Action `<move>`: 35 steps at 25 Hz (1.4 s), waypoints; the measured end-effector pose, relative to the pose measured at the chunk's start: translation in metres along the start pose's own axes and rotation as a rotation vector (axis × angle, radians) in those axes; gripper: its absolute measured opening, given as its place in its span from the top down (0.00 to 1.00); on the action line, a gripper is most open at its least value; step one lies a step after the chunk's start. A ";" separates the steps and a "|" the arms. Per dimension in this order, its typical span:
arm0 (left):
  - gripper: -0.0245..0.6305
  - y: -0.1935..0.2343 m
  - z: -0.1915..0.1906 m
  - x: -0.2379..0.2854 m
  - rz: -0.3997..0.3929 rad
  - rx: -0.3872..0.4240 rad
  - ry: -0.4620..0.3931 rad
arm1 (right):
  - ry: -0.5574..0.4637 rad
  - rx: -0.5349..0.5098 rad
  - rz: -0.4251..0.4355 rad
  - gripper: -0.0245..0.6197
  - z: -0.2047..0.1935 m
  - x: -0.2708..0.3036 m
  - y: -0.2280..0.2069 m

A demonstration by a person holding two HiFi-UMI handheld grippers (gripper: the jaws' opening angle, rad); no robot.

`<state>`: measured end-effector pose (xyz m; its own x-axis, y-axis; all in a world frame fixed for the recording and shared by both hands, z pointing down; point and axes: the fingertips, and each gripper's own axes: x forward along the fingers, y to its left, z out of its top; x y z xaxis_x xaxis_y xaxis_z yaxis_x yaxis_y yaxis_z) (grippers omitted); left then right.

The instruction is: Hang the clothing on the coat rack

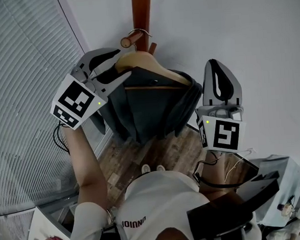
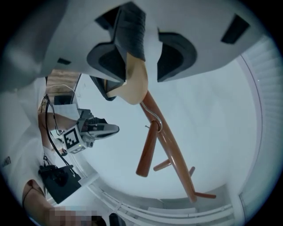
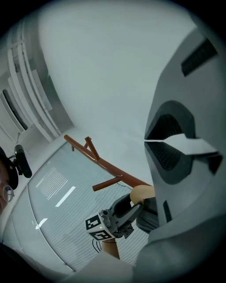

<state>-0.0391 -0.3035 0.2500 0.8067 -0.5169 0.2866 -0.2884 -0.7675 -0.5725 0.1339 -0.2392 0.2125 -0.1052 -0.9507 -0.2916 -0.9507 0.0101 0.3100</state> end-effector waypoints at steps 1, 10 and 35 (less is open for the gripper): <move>0.62 0.002 0.003 -0.005 0.026 0.009 -0.016 | -0.002 -0.001 0.002 0.93 0.001 -0.001 0.001; 0.62 0.007 0.048 -0.054 0.267 -0.059 -0.264 | -0.006 -0.019 0.008 0.93 0.007 -0.002 0.016; 0.94 -0.002 0.012 -0.084 0.674 -0.222 -0.219 | -0.006 -0.004 0.005 0.93 0.009 -0.004 0.033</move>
<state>-0.0997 -0.2541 0.2177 0.4952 -0.8335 -0.2452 -0.8363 -0.3808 -0.3946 0.1005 -0.2319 0.2160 -0.1118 -0.9488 -0.2955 -0.9491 0.0138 0.3146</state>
